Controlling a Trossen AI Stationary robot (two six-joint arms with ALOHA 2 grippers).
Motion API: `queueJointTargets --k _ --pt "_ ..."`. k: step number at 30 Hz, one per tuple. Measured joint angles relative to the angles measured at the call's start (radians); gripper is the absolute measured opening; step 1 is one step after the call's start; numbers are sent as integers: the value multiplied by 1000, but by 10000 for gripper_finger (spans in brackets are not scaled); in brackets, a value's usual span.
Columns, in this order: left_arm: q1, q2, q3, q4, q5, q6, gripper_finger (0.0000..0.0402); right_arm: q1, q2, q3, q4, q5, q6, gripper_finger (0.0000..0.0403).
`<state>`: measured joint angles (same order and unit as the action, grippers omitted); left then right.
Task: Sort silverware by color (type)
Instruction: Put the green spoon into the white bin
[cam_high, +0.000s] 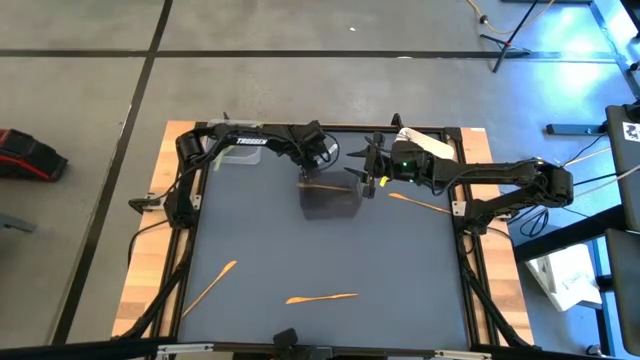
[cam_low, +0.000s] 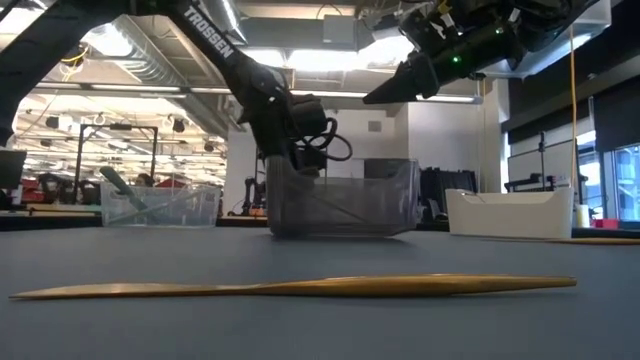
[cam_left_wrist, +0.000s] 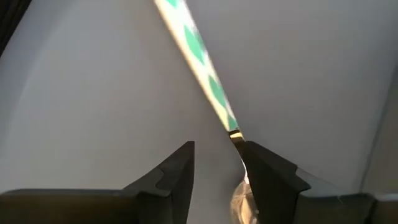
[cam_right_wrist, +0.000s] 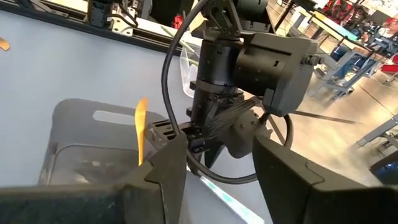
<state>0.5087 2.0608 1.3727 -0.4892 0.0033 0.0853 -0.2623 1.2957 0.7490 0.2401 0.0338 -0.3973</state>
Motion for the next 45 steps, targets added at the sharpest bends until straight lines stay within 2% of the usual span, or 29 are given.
queueJointTargets --k 6,13,22,29,34,39,45 --pt "-10 -16 -3 -7 17 2 137 0 0 0 -1 0 0 175" --pt "-45 -103 -5 -63 41 26 137 0 0 0 -4 0 0 175" --pt "-58 -166 -9 -132 -44 76 137 0 0 0 -43 12 8 175" --pt "-12 -166 -153 -23 -43 110 137 -18 21 0 -129 205 8 175" --pt "23 -171 -232 70 10 109 137 -91 92 1 -127 191 9 175" --pt "46 -167 -238 80 105 95 137 -141 133 0 -122 185 11 175" --pt "50 -209 -238 22 103 101 137 -145 133 0 -106 179 11 175"
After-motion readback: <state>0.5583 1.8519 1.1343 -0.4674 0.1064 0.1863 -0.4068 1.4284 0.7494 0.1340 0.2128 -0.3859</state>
